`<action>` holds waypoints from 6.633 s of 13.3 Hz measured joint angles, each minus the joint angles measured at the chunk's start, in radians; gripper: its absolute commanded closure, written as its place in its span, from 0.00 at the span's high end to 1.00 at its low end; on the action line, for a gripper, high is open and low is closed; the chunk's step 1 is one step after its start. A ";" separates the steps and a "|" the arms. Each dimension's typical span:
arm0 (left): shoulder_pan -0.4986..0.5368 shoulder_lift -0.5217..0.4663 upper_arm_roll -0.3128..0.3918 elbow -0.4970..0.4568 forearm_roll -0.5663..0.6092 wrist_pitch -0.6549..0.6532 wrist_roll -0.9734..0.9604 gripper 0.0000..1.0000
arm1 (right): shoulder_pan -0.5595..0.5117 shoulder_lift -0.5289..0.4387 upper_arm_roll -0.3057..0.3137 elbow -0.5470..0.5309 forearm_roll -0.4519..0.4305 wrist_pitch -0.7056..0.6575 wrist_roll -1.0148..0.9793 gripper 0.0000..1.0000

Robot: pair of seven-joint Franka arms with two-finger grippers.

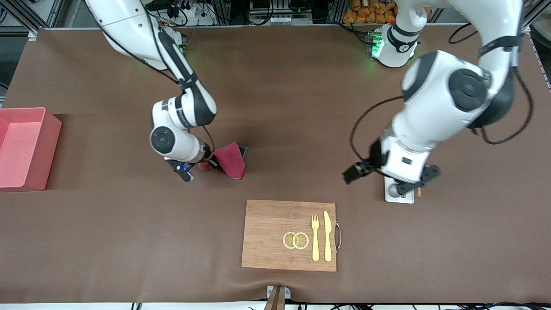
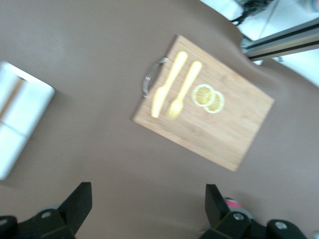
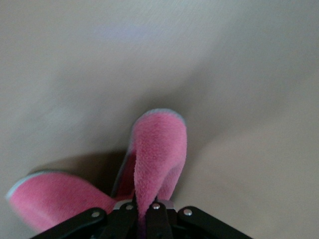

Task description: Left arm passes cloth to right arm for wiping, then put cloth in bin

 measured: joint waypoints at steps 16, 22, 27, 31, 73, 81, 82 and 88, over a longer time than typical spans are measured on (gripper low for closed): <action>-0.039 -0.395 0.252 -0.174 0.103 -0.465 0.727 1.00 | -0.611 -0.022 -0.208 0.059 -0.174 -0.032 -1.451 0.00; -0.038 -0.413 0.270 -0.176 0.115 -0.473 0.842 1.00 | -0.358 0.028 -0.153 -0.023 0.003 0.015 -1.016 0.00; -0.051 -0.415 0.255 -0.174 0.115 -0.449 0.844 1.00 | -0.013 0.028 -0.146 -0.019 0.167 0.032 -0.556 0.00; -0.053 -0.414 0.238 -0.164 0.115 -0.437 0.844 1.00 | 0.067 0.016 -0.162 0.011 0.192 0.043 -0.436 0.00; 0.024 -0.398 0.216 -0.141 0.016 -0.472 0.804 1.00 | -0.402 0.052 -0.300 0.641 -0.215 -0.780 -1.230 1.00; 0.015 -0.398 0.207 -0.141 0.016 -0.479 0.785 1.00 | -0.391 -0.045 -0.302 0.637 -0.210 -0.792 -1.143 1.00; 0.015 -0.398 0.207 -0.141 0.016 -0.479 0.785 1.00 | -0.390 -0.065 -0.290 0.637 -0.210 -0.812 -1.095 1.00; 0.015 -0.398 0.207 -0.141 0.016 -0.479 0.785 1.00 | -0.525 -0.233 -0.026 0.633 -0.222 -0.909 -0.792 1.00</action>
